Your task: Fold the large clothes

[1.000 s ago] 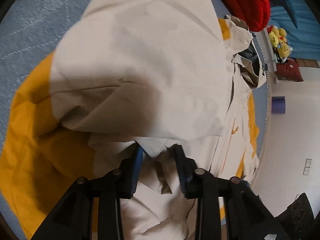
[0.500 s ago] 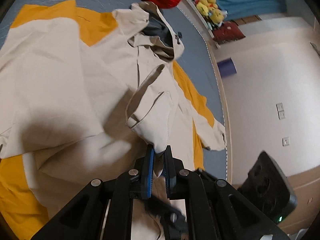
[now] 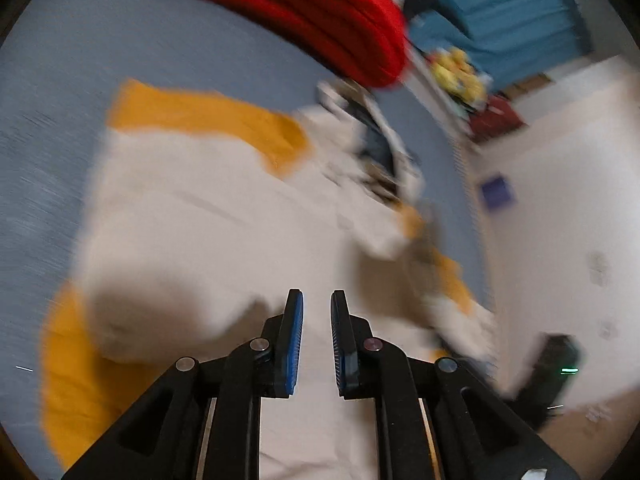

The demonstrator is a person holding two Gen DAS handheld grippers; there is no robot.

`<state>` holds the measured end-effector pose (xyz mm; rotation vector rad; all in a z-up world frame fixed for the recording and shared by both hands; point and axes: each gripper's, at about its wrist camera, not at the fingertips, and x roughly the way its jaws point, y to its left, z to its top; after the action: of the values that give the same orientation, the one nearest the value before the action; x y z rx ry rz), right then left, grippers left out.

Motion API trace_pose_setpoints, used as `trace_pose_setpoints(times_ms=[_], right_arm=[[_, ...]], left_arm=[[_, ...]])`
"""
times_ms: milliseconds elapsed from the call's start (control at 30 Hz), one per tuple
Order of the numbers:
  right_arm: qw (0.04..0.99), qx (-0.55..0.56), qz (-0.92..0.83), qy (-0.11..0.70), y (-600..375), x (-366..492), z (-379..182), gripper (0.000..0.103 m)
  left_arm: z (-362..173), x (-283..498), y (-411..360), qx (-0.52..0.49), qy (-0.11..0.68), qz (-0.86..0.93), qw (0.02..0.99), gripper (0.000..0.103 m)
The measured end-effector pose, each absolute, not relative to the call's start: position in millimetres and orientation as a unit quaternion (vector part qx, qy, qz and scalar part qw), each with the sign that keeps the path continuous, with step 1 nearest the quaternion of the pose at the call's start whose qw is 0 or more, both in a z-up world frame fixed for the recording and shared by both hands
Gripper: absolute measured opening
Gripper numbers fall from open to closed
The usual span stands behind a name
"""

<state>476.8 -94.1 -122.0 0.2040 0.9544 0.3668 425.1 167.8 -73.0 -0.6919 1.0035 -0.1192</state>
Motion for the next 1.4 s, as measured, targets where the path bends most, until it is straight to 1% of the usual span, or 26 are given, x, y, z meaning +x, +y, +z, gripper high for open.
trace_pose_setpoints(times_ms=[100,167,233,367,433,533,600,667,767,833,967,1067,1100,1167,1200,1300,1400], right_arm=[[0.895,0.137,0.1,0.412,-140.3,486.2,-106.3,0.002],[0.902,0.16,0.05,0.397,-171.5,493.4,-102.7,0.002],[0.898,0.186,0.013,0.4,-200.9,502.2,-107.6,0.002],[0.861,0.246,-0.016,0.445,-245.9,520.9,-135.2,0.003],[0.84,0.266,-0.011,0.473,-258.4,528.7,-150.4,0.005],[0.822,0.294,-0.044,0.486,-279.8,533.5,-163.5,0.01],[0.805,0.319,-0.054,0.497,-291.8,535.1,-174.2,0.018],[0.783,0.344,-0.063,0.514,-301.7,533.1,-188.9,0.022],[0.75,0.38,-0.088,0.535,-315.8,531.2,-211.0,0.023],[0.729,0.406,-0.097,0.543,-323.9,527.8,-224.5,0.026],[0.717,0.427,-0.091,0.543,-328.9,529.7,-233.7,0.029],[0.718,0.434,-0.082,0.539,-327.4,534.9,-234.6,0.029],[0.719,0.435,-0.081,0.536,-327.5,536.1,-234.1,0.025],[0.727,0.437,-0.084,0.522,-328.4,536.3,-227.8,0.014],[0.734,0.437,-0.086,0.513,-328.1,534.8,-222.0,0.011],[0.766,0.42,-0.079,0.479,-321.9,532.2,-194.2,0.01],[0.78,0.392,-0.089,0.479,-319.0,533.5,-181.0,0.011]], left_arm=[[-73.9,423.6,178.3,-0.308,0.475,-0.015,0.824,0.011],[-82.0,426.6,178.1,-0.295,0.496,0.001,0.817,0.011],[-95.0,431.5,172.8,-0.265,0.526,0.021,0.808,0.013],[-124.4,432.8,167.8,-0.236,0.576,0.038,0.782,0.013],[-135.4,431.5,168.6,-0.238,0.589,0.044,0.771,0.013],[-146.2,426.7,173.7,-0.242,0.599,0.054,0.762,0.013],[-149.3,427.5,173.2,-0.247,0.6,0.059,0.758,0.013],[-150.2,425.7,175.8,-0.257,0.597,0.062,0.757,0.013],[-150.8,427.6,178.3,-0.258,0.591,0.07,0.761,0.014],[-152.1,425.1,181.7,-0.254,0.592,0.073,0.761,0.014],[-156.5,421.3,187.2,-0.245,0.603,0.085,0.755,0.014],[-160.6,420.2,188.7,-0.235,0.607,0.093,0.754,0.014],[-161.3,419.6,189.6,-0.236,0.606,0.095,0.754,0.014],[-160.9,419.6,189.8,-0.239,0.605,0.096,0.754,0.014],[-159.8,419.5,189.8,-0.236,0.603,0.096,0.756,0.014],[-160.6,419.4,189.6,-0.223,0.603,0.097,0.76,0.014],[-169.3,420.3,189.8,-0.222,0.609,0.092,0.756,0.014]])
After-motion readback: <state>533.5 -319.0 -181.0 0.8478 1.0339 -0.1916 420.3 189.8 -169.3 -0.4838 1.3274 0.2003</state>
